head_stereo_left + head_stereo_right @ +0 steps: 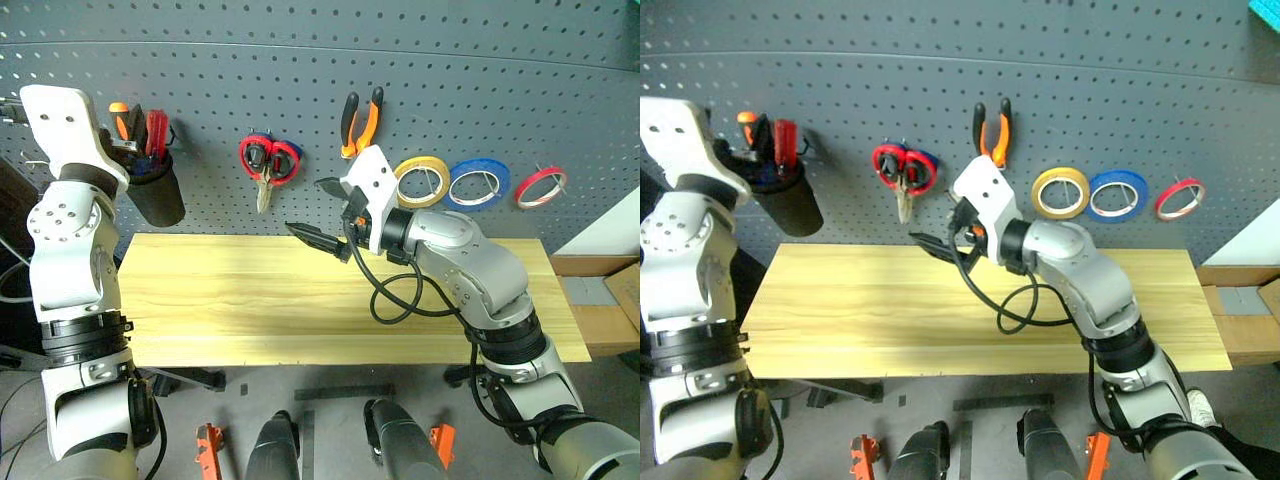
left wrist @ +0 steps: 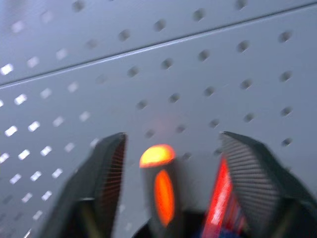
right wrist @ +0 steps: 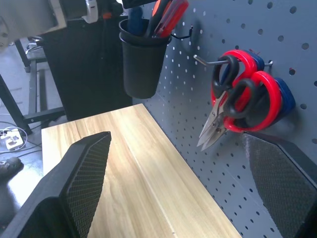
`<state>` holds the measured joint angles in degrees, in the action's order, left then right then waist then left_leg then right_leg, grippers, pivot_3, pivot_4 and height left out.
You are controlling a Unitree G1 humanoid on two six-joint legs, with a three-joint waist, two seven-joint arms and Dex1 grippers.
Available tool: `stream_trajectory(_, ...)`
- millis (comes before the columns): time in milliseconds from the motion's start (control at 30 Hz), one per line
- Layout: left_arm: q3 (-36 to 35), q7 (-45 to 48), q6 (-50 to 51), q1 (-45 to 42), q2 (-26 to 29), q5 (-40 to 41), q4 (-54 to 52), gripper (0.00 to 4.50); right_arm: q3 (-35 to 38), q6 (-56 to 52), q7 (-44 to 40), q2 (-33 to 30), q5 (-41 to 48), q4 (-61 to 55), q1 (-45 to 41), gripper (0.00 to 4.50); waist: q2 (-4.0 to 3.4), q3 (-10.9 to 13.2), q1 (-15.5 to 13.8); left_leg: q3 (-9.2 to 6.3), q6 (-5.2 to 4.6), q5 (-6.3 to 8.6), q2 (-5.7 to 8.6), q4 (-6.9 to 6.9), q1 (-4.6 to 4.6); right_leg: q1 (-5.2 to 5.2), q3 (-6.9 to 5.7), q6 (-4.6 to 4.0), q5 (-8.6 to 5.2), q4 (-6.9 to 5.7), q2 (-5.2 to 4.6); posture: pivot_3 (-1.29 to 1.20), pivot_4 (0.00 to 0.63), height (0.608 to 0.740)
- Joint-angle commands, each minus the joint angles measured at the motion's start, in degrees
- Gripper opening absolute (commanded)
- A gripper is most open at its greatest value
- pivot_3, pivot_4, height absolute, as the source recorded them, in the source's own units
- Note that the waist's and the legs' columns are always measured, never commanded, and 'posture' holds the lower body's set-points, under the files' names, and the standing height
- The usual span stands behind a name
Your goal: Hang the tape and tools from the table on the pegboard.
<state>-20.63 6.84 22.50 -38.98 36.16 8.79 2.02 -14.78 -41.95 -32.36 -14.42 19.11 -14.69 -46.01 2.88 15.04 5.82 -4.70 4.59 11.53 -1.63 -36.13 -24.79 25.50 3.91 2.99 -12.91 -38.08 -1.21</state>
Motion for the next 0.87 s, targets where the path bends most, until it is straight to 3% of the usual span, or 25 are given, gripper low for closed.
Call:
stream_trajectory(33, 0.82, -2.54, 4.11, -0.2, 0.19, -1.87, -6.77, 4.48, 2.19, 1.54, 0.0, -0.61, 0.07, -2.67, 0.45, 4.5, 0.15, -0.26, 0.07, 0.0, 0.0, -0.05, 0.0, 0.0, 0.0, 0.0, 0.0, 0.0, 0.06, 0.0, 0.0, -0.1, 0.125, 0.74)
stream_trajectory(200, 2.14, -0.15, 6.45, 6.33, -4.56, 1.71, -18.43, 4.48, 6.91, 6.01, 4.01, -1.22, -1.52, -4.6, 6.47, 4.5, 0.19, -2.72, -0.28, -0.01, 0.03, -0.16, 0.01, 0.03, 0.02, -0.11, 0.01, 0.04, 0.19, 0.13, 0.0, -0.06, 0.085, 0.74)
stream_trajectory(400, 4.98, 1.51, 6.3, 22.46, -10.12, 2.57, -27.77, 4.48, 12.01, 13.93, 12.76, 2.45, -5.16, -3.52, 19.4, 4.5, -0.05, -5.8, -0.13, 0.1, 0.02, -0.15, 0.0, 0.17, 0.47, -0.44, 0.11, 0.03, 0.17, 0.12, 0.05, -0.05, 0.038, 0.74)
stream_trajectory(567, 5.37, 0.62, 1.93, 32.05, -14.72, 1.04, -24.55, 4.48, 13.43, 25.63, 15.61, 1.79, -10.6, 2.71, 27.27, 4.5, -0.28, -7.22, 0.47, 0.19, -0.15, -0.26, -0.06, 0.16, 1.71, -1.76, 0.16, -0.08, -0.03, 0.53, 0.16, -0.05, 0.005, 0.74)
stream_trajectory(633, 5.1, 0.41, -0.81, 34.39, -16.21, 0.48, -21.44, 4.48, 14.41, 30.26, 16.41, 1.43, -12.09, 7.23, 29.37, 4.5, -0.61, -8.51, 0.69, 0.19, -0.14, -0.24, -0.12, 0.36, 2.15, -2.39, 0.1, -0.15, 0.14, 1.26, 0.18, -0.05, 0.0, 0.74)
stream_trajectory(867, 6.56, -1.04, -11.54, 38.85, -18.82, -3.85, -13.36, 4.48, 16.46, 41.9, 16.51, -1.91, -15.59, 23.36, 31.78, 4.5, -0.69, -10.09, 0.89, 0.23, -0.07, -0.2, -0.1, 0.16, 2.31, -2.62, 0.15, -0.14, 0.15, 1.27, 0.14, -0.05, 0.0, 0.74)
